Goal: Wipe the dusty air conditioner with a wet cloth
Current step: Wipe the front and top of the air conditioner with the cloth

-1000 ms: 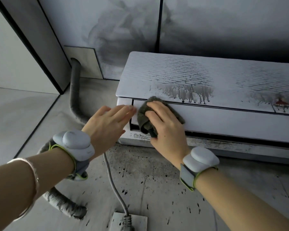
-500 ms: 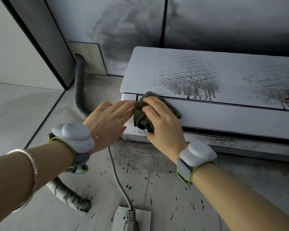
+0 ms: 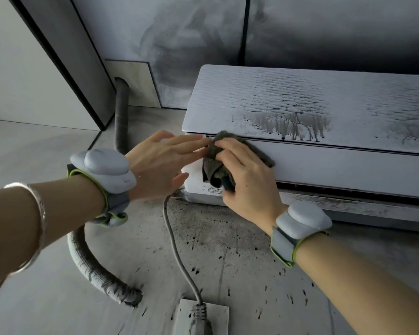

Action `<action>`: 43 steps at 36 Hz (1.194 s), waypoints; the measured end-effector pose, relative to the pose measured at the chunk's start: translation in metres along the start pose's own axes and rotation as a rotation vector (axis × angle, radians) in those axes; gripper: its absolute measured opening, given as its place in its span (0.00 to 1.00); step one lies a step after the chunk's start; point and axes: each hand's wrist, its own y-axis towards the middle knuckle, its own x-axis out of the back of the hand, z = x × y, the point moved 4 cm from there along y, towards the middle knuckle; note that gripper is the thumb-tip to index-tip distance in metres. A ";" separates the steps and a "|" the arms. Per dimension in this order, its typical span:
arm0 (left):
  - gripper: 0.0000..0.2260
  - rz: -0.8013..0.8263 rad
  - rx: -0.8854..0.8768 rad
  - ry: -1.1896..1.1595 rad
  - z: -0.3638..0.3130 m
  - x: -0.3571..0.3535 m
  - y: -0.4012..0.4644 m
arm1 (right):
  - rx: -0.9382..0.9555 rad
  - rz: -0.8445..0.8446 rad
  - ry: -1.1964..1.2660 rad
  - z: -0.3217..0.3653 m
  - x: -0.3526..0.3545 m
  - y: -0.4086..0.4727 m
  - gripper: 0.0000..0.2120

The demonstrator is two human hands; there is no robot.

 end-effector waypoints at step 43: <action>0.31 0.166 0.106 0.167 -0.036 0.006 0.003 | 0.214 0.167 -0.409 -0.073 0.053 -0.076 0.20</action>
